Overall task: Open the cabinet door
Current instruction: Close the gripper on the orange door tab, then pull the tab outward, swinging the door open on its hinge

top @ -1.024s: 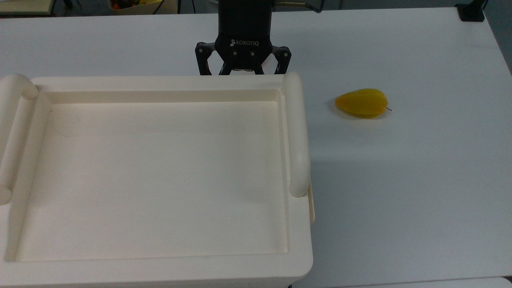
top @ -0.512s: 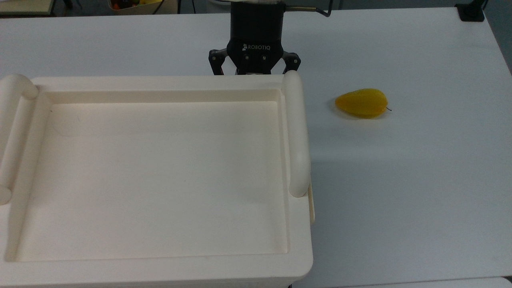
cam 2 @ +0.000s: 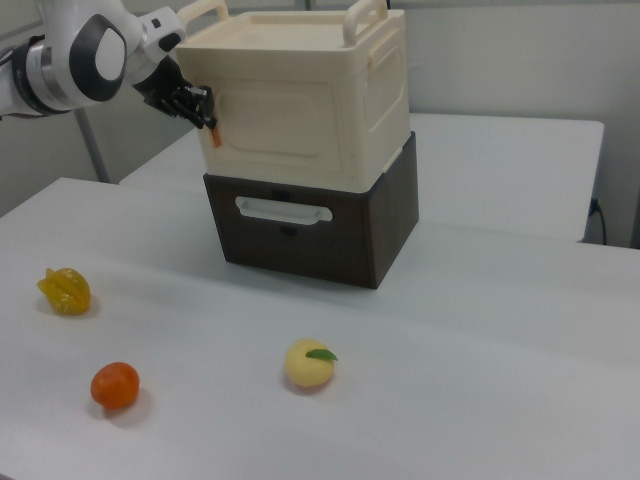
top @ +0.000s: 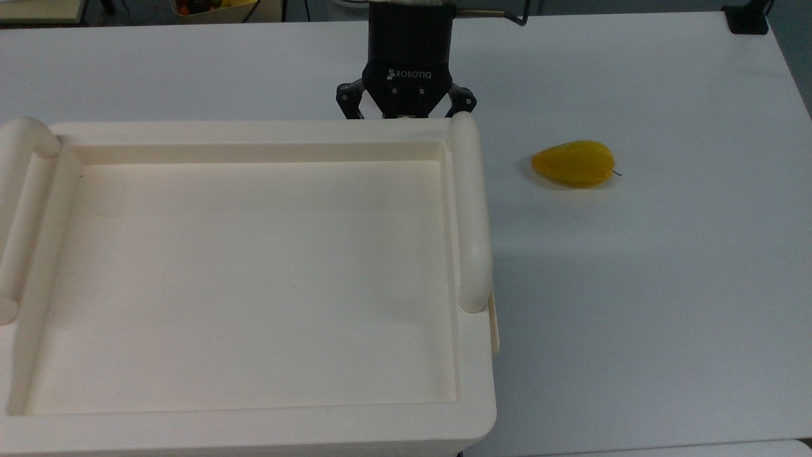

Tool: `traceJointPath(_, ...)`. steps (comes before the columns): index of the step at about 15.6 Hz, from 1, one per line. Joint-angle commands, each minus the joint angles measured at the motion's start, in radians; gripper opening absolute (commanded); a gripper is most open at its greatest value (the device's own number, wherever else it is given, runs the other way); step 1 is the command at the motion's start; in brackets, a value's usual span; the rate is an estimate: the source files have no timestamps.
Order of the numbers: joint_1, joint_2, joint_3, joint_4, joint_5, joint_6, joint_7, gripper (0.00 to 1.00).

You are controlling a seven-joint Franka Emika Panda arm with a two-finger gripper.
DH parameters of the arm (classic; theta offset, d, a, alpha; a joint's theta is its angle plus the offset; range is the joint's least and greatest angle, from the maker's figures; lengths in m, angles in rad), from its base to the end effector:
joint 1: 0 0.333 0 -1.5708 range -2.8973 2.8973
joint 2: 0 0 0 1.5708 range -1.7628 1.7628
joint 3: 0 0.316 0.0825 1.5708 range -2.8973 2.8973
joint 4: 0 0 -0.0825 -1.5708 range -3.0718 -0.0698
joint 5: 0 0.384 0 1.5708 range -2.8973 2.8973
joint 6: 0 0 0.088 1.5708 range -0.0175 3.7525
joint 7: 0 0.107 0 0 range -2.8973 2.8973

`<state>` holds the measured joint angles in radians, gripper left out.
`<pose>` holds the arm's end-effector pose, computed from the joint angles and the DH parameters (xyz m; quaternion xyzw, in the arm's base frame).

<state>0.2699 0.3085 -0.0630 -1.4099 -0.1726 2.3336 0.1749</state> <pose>0.6842 0.1480 0.5982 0.9478 0.0573 0.3125 0.0272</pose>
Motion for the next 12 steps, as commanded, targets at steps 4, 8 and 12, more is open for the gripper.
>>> traceJointPath(4, 0.005, -0.002, -0.006, 0.009, -0.019, 0.018, 0.028, 0.14)
traceJointPath(8, 0.006, -0.015, -0.006, -0.01, -0.018, 0.007, 0.028, 0.09)
traceJointPath(12, 0.009, -0.048, -0.006, -0.049, -0.019, -0.003, 0.052, 0.09)
